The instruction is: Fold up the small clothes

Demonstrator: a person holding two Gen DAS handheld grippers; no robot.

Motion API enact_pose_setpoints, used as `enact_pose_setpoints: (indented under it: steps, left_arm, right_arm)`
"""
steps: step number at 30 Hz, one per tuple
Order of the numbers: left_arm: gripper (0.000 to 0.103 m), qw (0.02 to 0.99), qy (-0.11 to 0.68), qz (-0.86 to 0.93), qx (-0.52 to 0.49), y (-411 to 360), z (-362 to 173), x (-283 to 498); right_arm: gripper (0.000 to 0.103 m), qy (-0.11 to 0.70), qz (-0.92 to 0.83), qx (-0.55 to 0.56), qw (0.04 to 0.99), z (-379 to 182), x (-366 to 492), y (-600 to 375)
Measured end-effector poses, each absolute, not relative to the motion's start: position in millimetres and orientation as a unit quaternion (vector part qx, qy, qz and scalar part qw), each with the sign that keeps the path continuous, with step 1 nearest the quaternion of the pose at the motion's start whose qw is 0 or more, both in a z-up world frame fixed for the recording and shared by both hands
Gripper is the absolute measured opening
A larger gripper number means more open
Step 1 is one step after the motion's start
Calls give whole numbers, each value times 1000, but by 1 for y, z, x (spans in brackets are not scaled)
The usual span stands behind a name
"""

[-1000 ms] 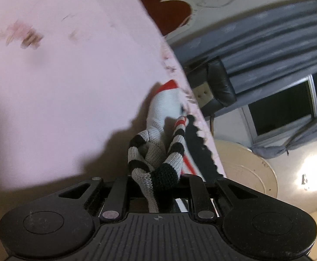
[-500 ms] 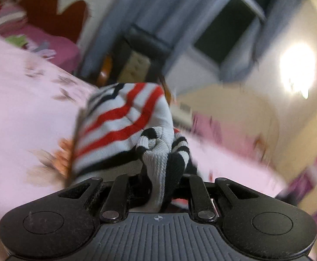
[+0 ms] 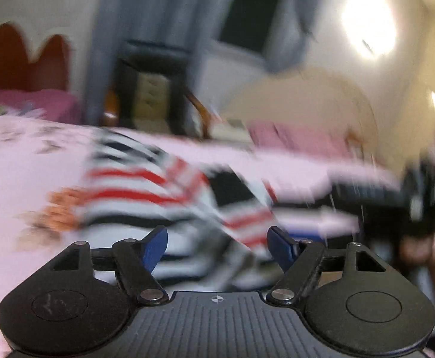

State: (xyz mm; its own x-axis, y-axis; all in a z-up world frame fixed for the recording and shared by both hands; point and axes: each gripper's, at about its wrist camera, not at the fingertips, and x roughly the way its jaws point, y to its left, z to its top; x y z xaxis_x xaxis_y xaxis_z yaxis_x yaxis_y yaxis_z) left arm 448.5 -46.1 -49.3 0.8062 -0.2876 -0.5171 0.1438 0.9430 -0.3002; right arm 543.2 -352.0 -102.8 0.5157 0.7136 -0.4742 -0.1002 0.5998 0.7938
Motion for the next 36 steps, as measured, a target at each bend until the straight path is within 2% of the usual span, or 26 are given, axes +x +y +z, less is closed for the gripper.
enact_pose_setpoints:
  steps: [2, 6, 14, 16, 18, 20, 23, 26, 32, 34, 36]
  left_arm:
    - [74, 942, 286, -68, -162, 0, -52, 453]
    - [74, 918, 350, 8, -187, 54, -87, 486]
    - [74, 897, 367, -18, -245, 60, -128, 485]
    - [74, 897, 368, -26, -244, 60, -130, 490]
    - [74, 903, 359, -22, -234, 54, -130, 502]
    - [74, 899, 356, -5, -254, 66, -129, 509]
    - [74, 888, 368, -5, -277, 72, -136, 522]
    - [62, 896, 362, -39, -256, 53, -128, 530]
    - [62, 912, 350, -91, -195, -1, -109, 539]
    - [63, 914, 356, -101, -165, -22, -109, 542]
    - [70, 917, 364, -103, -127, -39, -110, 541]
  right_arm:
    - [58, 427, 263, 372, 781, -106, 547, -339]
    - [63, 446, 256, 386, 766, -117, 552, -320]
    - [64, 468, 239, 347, 777, -113, 559, -275]
    - [52, 471, 229, 300, 797, -108, 562, -257]
    - [33, 463, 216, 224, 830, -101, 559, -239]
    - [27, 440, 220, 176, 852, -92, 551, -228]
    - [25, 398, 230, 133, 878, -79, 534, -224]
    - [24, 352, 249, 111, 896, -62, 517, -229]
    - [23, 283, 241, 88, 924, -41, 490, -263]
    - [22, 289, 218, 108, 926, -50, 490, -285]
    - [19, 310, 197, 119, 922, -67, 491, -302]
